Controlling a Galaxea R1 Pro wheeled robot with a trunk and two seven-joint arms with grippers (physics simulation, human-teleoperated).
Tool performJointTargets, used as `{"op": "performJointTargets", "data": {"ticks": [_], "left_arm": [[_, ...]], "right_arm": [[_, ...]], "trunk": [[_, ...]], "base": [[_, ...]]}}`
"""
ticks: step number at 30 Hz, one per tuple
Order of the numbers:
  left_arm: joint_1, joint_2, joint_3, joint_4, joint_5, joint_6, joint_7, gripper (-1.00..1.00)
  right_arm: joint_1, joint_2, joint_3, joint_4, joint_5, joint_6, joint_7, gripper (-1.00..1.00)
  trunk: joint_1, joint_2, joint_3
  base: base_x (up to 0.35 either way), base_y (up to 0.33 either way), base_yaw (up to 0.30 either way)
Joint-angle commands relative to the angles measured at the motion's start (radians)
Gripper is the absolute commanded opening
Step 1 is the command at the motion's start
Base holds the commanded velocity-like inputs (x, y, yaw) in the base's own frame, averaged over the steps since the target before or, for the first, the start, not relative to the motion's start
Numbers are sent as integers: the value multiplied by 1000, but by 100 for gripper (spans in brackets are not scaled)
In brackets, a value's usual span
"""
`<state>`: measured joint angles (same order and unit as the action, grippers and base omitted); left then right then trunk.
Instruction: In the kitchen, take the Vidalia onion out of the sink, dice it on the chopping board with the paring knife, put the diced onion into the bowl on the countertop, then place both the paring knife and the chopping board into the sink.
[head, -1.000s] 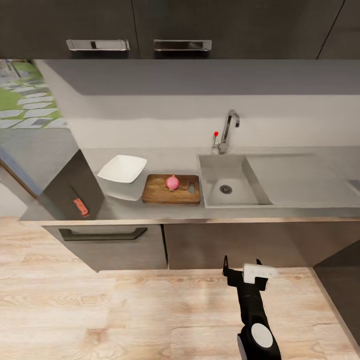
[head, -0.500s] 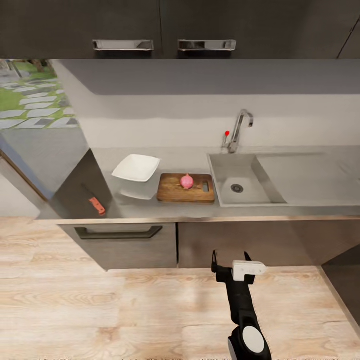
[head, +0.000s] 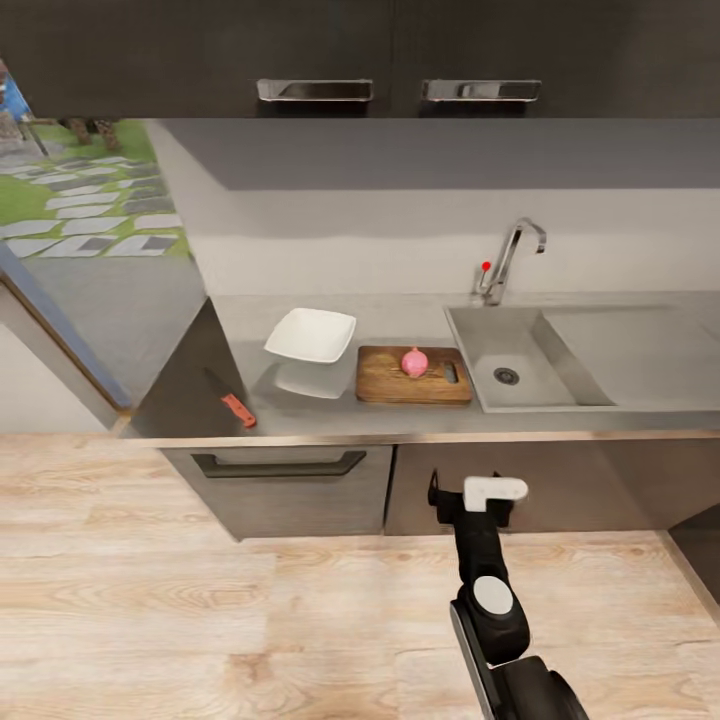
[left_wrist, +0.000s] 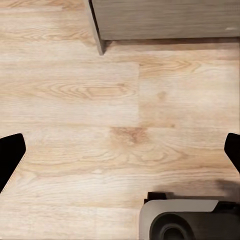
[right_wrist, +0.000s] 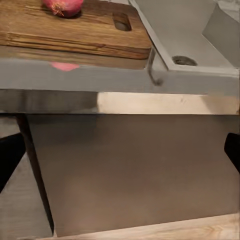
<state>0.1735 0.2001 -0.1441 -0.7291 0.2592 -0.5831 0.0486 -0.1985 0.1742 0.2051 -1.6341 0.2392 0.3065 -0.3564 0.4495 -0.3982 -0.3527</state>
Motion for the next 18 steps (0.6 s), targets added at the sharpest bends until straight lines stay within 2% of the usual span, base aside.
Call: {"op": "performJointTargets", "data": {"ticks": [1,7,8,10,16,18], "left_arm": [[0,1,-7,2,8,-2,5,100],[0,-6,-6,33,8,-1,5,100],[0,-10,-6,36,8,-2,5,100],[0,-12,-7,39,8,-3,4,100],[0,-13,-7,42,8,-3,4,100],[0,-13,-8,43,8,-3,4,100]], "right_arm": [[-18,0,1,-1,10,28,-4,100],[-71,0,3,-1,22,89,-14,100],[-83,0,5,-1,43,114,-18,100],[-90,0,6,-1,63,136,-20,100],[-129,0,7,-1,70,192,-20,100],[-184,0,7,-1,70,244,-20,100]], "trunk": [[1,-2,-2],[1,-2,-2],[1,-2,-2],[1,-2,-2],[1,-2,-2],[1,-2,-2]], "base": [[0,300,0],[0,297,0],[-18,153,0],[-115,51,0],[-53,12,0],[-10,2,0]]}}
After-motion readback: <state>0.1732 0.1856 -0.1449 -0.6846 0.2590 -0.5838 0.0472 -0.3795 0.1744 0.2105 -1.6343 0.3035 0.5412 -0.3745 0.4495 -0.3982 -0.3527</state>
